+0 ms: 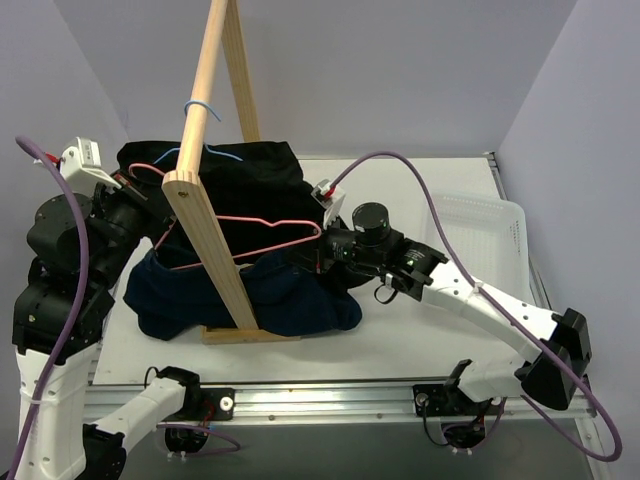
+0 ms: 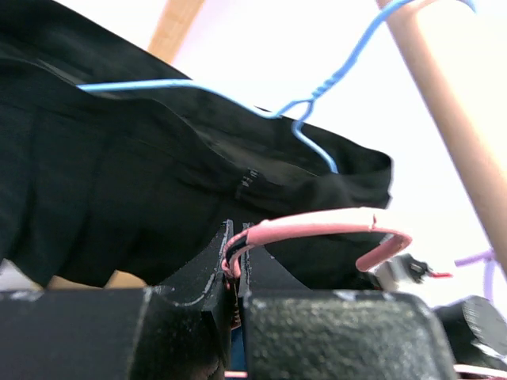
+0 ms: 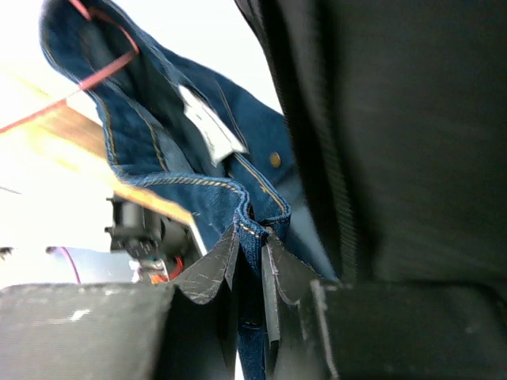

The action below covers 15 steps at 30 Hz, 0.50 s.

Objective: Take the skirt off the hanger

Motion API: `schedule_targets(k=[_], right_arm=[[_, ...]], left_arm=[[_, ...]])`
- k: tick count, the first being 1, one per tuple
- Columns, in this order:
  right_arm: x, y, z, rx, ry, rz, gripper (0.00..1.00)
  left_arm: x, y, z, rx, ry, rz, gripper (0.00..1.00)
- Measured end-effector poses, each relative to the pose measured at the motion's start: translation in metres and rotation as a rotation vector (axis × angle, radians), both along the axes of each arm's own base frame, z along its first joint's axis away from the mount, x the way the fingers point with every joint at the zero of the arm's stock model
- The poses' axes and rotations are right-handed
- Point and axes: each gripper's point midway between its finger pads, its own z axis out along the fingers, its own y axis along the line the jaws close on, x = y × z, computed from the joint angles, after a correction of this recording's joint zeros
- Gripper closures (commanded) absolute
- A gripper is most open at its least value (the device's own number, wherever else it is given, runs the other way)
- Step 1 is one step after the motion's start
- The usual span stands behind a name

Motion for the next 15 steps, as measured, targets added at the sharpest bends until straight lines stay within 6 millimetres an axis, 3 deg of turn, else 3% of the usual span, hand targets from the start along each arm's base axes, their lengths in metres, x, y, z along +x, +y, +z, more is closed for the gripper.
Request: schedule_targets(k=[6, 11, 15], right_arm=[[0.015, 0.019, -0.004, 0.057, 0.047, -0.038, 1.0], [0.033, 0.035, -0.026, 0.059, 0.116, -0.062, 1.0], [0.041, 0.036, -0.043, 0.034, 0.154, -0.088, 1.0]], left_arm=[[-0.003, -0.009, 0.011, -0.065, -0.03, -0.042, 0.98], [-0.005, -0.017, 0.021, -0.116, -0.05, -0.08, 0.98], [-0.006, -0.02, 0.029, -0.126, -0.067, -0.095, 0.98]])
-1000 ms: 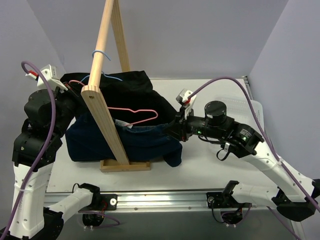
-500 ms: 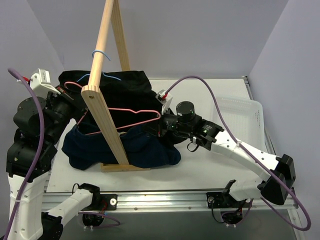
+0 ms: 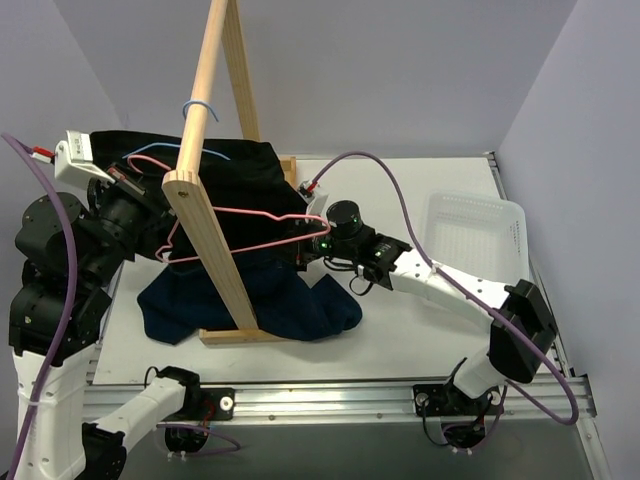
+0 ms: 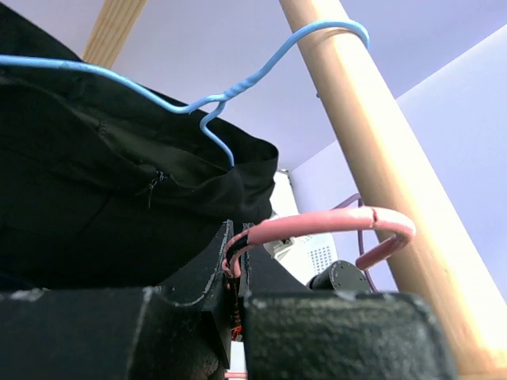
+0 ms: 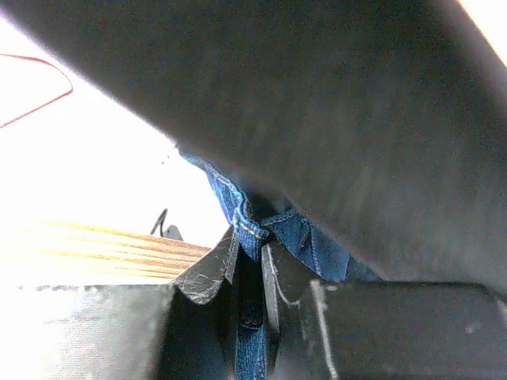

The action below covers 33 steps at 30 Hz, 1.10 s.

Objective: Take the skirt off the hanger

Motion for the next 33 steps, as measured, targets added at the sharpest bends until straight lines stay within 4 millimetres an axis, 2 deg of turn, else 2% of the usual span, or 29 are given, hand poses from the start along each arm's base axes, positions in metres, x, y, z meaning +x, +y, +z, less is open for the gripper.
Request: schedule_targets(k=[5, 8, 11, 14, 16, 20, 23, 25, 29, 33], right_arm=[[0.014, -0.011, -0.003, -0.017, 0.005, -0.046, 1.0], [0.024, -0.031, -0.006, -0.07, 0.007, -0.111, 1.0], [0.026, -0.057, 0.005, -0.122, -0.01, -0.182, 1.0], [0.023, -0.089, 0.037, -0.14, -0.058, -0.249, 1.0], [0.022, -0.117, 0.065, -0.136, -0.096, -0.305, 1.0], [0.014, -0.171, 0.137, -0.104, -0.196, -0.416, 1.0], [0.001, -0.195, 0.188, -0.071, -0.28, -0.474, 1.0], [-0.005, -0.211, 0.212, -0.064, -0.323, -0.52, 1.0], [-0.008, -0.243, 0.237, -0.09, -0.376, -0.646, 1.0], [-0.002, -0.273, 0.258, -0.139, -0.43, -0.787, 1.0]], left_arm=[[-0.004, 0.0, 0.005, -0.003, -0.015, -0.006, 0.98], [-0.007, 0.002, 0.007, 0.004, -0.027, -0.005, 0.98], [-0.009, 0.003, 0.003, 0.022, -0.03, -0.005, 0.98], [-0.008, 0.004, -0.012, 0.048, -0.01, -0.001, 0.98], [-0.004, 0.004, -0.028, 0.071, 0.019, 0.001, 0.98], [0.005, 0.002, -0.059, 0.11, 0.083, -0.004, 0.98], [0.01, 0.002, -0.071, 0.125, 0.108, 0.002, 0.98], [0.012, 0.003, -0.078, 0.135, 0.121, 0.007, 0.98], [0.014, 0.004, -0.083, 0.161, 0.127, 0.012, 0.98], [0.014, 0.007, -0.084, 0.183, 0.122, 0.021, 0.98]])
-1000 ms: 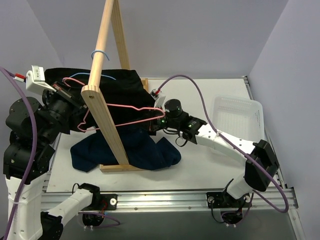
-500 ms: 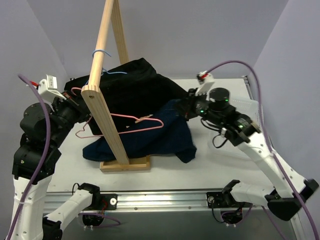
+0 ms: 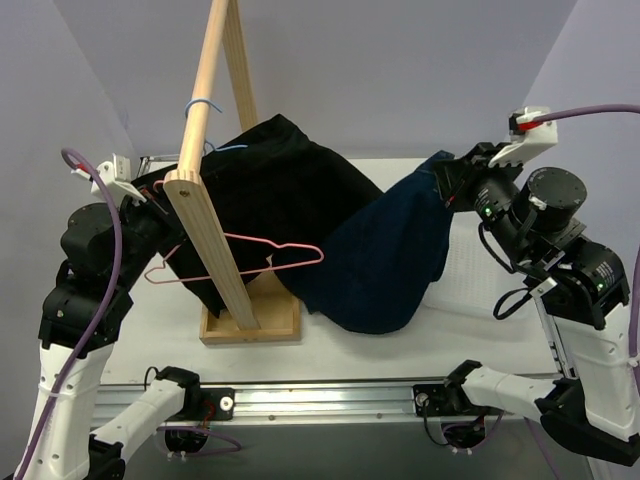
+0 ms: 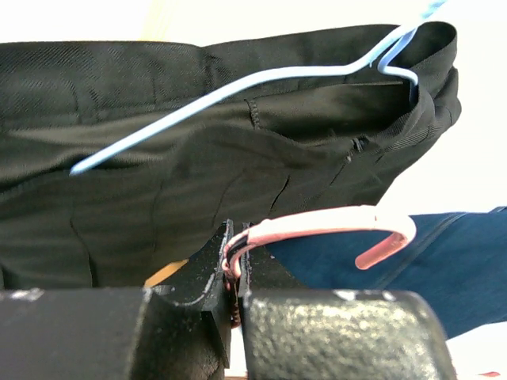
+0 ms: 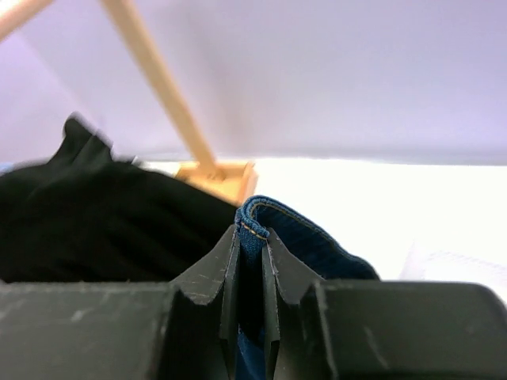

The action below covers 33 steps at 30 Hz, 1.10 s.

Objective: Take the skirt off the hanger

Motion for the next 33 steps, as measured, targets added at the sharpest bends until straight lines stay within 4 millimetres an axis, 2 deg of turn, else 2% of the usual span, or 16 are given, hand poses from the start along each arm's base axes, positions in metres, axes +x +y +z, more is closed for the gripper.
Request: schedule_targets(k=[5, 7, 11, 14, 20, 23, 26, 30, 33], right_arm=[[0.007, -0.029, 0.042, -0.039, -0.096, -0.146, 1.0], [0.009, -0.043, 0.067, -0.047, -0.151, -0.218, 1.0], [0.012, -0.072, 0.1, -0.086, -0.234, -0.372, 1.0], [0.014, -0.087, 0.116, -0.128, -0.272, -0.469, 1.0], [0.02, -0.105, 0.147, -0.176, -0.34, -0.611, 1.0], [0.022, -0.111, 0.153, -0.203, -0.358, -0.671, 1.0], [0.026, -0.114, 0.149, -0.238, -0.353, -0.715, 1.0], [0.037, -0.111, 0.136, -0.281, -0.33, -0.742, 1.0], [0.048, -0.107, 0.11, -0.327, -0.292, -0.751, 1.0]], left_arm=[[0.0, 0.001, -0.004, 0.017, 0.0, 0.001, 0.98], [0.001, 0.001, -0.009, 0.026, 0.009, -0.001, 0.98], [0.005, 0.0, -0.02, 0.039, 0.034, -0.003, 0.98], [0.008, -0.001, -0.027, 0.047, 0.049, -0.003, 0.98], [0.019, -0.005, -0.053, 0.074, 0.115, -0.014, 0.98], [0.025, -0.007, -0.062, 0.09, 0.142, -0.018, 0.98], [0.028, -0.008, -0.066, 0.099, 0.151, -0.019, 0.98], [0.027, -0.007, -0.064, 0.103, 0.143, -0.021, 0.98], [0.024, -0.006, -0.062, 0.106, 0.13, -0.022, 0.98]])
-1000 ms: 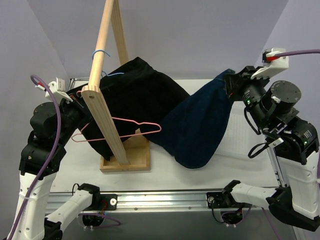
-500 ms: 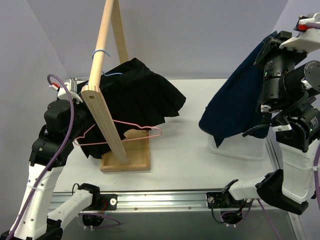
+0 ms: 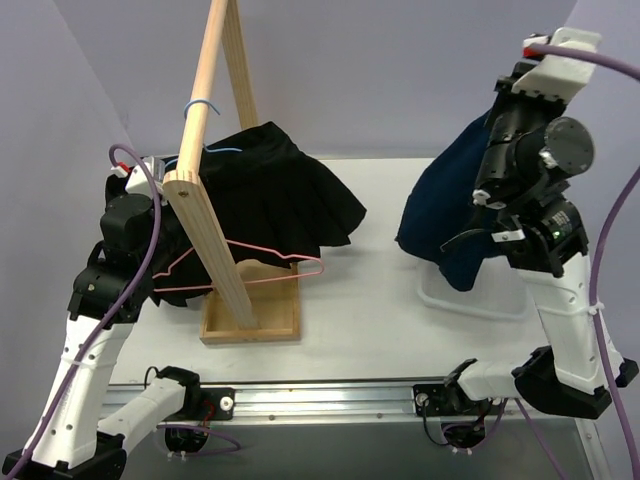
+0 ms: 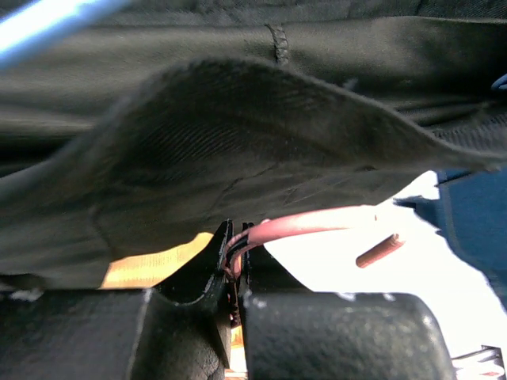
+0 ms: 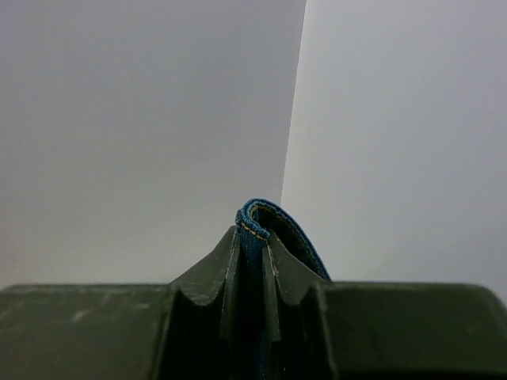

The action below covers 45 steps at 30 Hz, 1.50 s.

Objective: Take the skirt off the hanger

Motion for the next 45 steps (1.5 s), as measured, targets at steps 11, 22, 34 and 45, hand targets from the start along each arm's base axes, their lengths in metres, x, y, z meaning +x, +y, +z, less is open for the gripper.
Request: schedule_targets(k=[11, 22, 34, 45], right_arm=[[0.034, -0.083, -0.107, 0.046, 0.188, -0.241, 1.0], [0.022, -0.147, -0.134, 0.181, 0.205, -0.406, 1.0], [0.07, -0.111, -0.196, 0.285, 0.311, -0.153, 1.0], [0.096, -0.069, -0.282, 0.4, 0.462, 0.036, 1.0]], left_arm=[[-0.003, 0.001, 0.002, 0.024, -0.015, -0.013, 0.98], [-0.006, 0.002, 0.005, 0.027, -0.028, -0.016, 0.98], [-0.007, 0.002, 0.001, 0.029, -0.019, -0.018, 0.98], [-0.007, 0.001, -0.001, 0.028, -0.013, -0.026, 0.98]])
